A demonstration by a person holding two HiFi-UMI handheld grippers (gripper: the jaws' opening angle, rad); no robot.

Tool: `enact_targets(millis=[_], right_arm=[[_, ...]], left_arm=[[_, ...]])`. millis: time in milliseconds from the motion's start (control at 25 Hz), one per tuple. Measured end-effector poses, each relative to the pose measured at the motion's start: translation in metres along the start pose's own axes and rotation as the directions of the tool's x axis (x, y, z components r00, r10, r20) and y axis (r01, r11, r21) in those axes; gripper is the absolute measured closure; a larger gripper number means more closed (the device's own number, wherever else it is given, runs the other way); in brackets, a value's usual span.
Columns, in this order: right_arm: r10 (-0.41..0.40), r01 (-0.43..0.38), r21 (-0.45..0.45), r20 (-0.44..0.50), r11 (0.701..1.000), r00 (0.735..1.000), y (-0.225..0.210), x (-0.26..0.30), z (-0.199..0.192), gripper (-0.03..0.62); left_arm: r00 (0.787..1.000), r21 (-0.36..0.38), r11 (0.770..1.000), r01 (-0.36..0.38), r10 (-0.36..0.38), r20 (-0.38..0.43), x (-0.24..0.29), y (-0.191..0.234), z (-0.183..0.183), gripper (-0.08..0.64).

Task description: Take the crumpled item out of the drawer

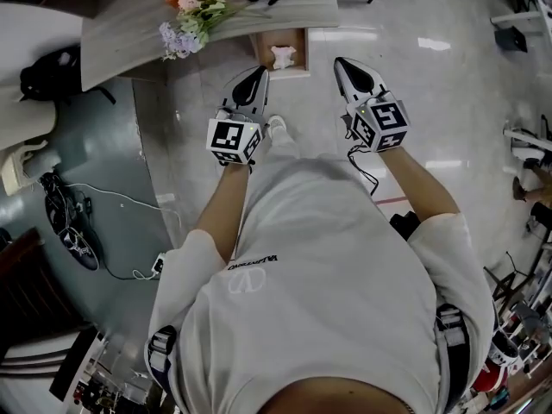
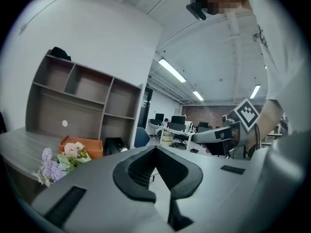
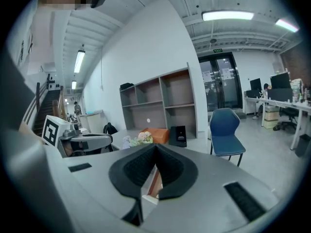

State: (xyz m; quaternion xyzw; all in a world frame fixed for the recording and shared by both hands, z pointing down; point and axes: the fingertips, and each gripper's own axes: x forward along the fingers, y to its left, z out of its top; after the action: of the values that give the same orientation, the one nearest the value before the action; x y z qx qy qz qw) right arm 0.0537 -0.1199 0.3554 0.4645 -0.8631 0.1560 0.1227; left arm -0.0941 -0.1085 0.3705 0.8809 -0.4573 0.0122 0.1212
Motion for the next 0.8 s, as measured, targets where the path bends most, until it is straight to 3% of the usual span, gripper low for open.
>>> enact_targets(millis=[400, 600, 800], right_arm=[[0.02, -0.022, -0.026, -0.075, 0.999, 0.997, -0.008, 0.058, -0.029, 0.591], [0.058, -0.058, 0.002, -0.129, 0.998, 0.99, -0.022, 0.076, -0.054, 0.591], [0.075, -0.076, 0.004, -0.175, 0.997, 0.982, -0.042, 0.122, -0.093, 0.591]], left_arm=[[0.993, -0.114, 0.992, -0.052, 0.039, -0.11, 0.057, 0.035, -0.058, 0.558], [0.974, -0.172, 0.976, -0.133, 0.096, -0.207, 0.082, 0.042, -0.105, 0.558], [0.956, -0.182, 0.969, -0.167, 0.114, -0.271, 0.119, 0.068, -0.158, 0.558]])
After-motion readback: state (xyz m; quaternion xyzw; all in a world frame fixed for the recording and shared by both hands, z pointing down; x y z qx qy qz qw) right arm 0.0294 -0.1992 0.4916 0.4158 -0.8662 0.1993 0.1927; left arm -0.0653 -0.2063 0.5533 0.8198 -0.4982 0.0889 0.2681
